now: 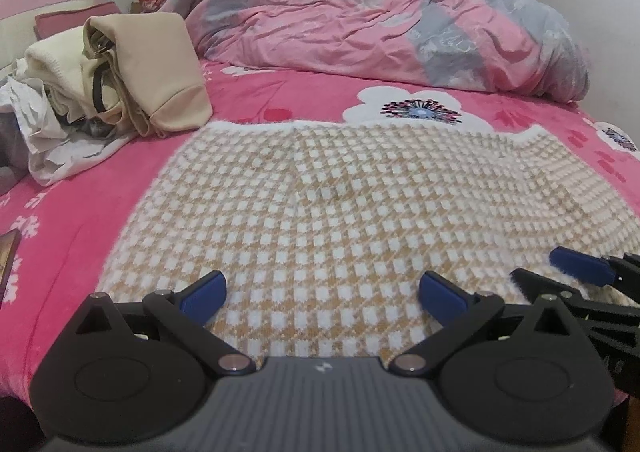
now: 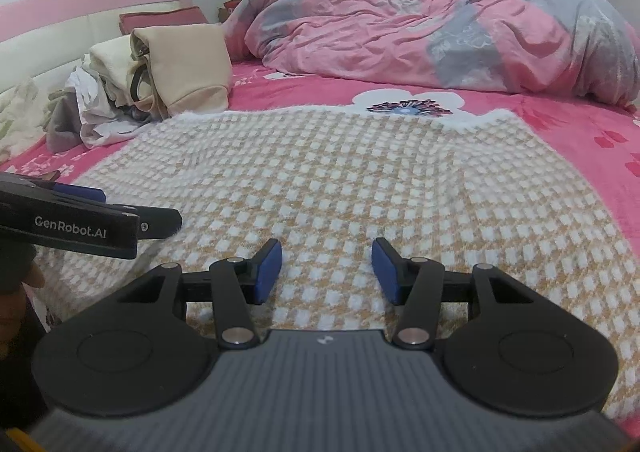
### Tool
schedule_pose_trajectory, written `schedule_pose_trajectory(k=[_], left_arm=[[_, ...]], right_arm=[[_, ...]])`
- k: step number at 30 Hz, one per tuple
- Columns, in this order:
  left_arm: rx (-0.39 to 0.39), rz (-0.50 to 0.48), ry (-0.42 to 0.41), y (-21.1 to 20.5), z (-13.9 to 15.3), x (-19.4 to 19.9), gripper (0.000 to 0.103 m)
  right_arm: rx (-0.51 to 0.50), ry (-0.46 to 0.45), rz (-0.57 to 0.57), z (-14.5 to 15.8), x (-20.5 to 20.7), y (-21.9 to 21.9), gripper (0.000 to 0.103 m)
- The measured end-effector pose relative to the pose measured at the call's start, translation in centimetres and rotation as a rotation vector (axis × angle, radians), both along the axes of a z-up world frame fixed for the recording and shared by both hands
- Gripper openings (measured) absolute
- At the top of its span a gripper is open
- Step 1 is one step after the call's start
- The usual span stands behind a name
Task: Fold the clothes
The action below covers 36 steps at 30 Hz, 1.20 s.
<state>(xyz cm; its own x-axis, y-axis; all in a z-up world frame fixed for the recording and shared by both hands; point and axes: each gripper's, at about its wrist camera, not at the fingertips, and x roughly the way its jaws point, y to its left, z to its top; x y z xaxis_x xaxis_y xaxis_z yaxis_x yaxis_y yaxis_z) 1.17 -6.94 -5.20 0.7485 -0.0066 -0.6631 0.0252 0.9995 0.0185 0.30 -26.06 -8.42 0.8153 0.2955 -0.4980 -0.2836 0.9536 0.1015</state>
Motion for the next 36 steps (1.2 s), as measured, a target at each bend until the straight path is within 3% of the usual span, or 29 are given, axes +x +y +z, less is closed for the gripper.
schedule_pose_trajectory(k=[6,9,11,14,16,21,36], left_arm=[[-0.003,0.011,0.034,0.1,0.4,0.4,0.103],[-0.003,0.014,0.037,0.1,0.4,0.3,0.103],[0.000,0.017,0.038,0.0,0.3,0.3,0.103],[0.004,0.020,0.038,-0.1,0.2,0.2,0.103],[0.004,0.022,0.040,-0.2,0.2,0.3,0.103],[0.003,0.025,0.044,-0.2,0.3,0.3,0.103],[-0.002,0.028,0.048,-0.2,0.3,0.3,0.103]], right_arm=[[-0.017,0.011,-0.001,0.5,0.1,0.1,0.051],[-0.012,0.018,-0.035,1.7,0.1,-0.2,0.067],[0.005,0.008,-0.064,2.2,0.0,-0.6,0.089],[-0.051,0.010,-0.064,1.3,0.0,0.0,0.095],[-0.098,-0.001,-0.061,0.5,-0.1,0.5,0.096],[-0.092,0.020,-0.080,0.5,0.2,0.4,0.101],[-0.044,0.027,-0.152,0.3,-0.5,0.4,0.102]])
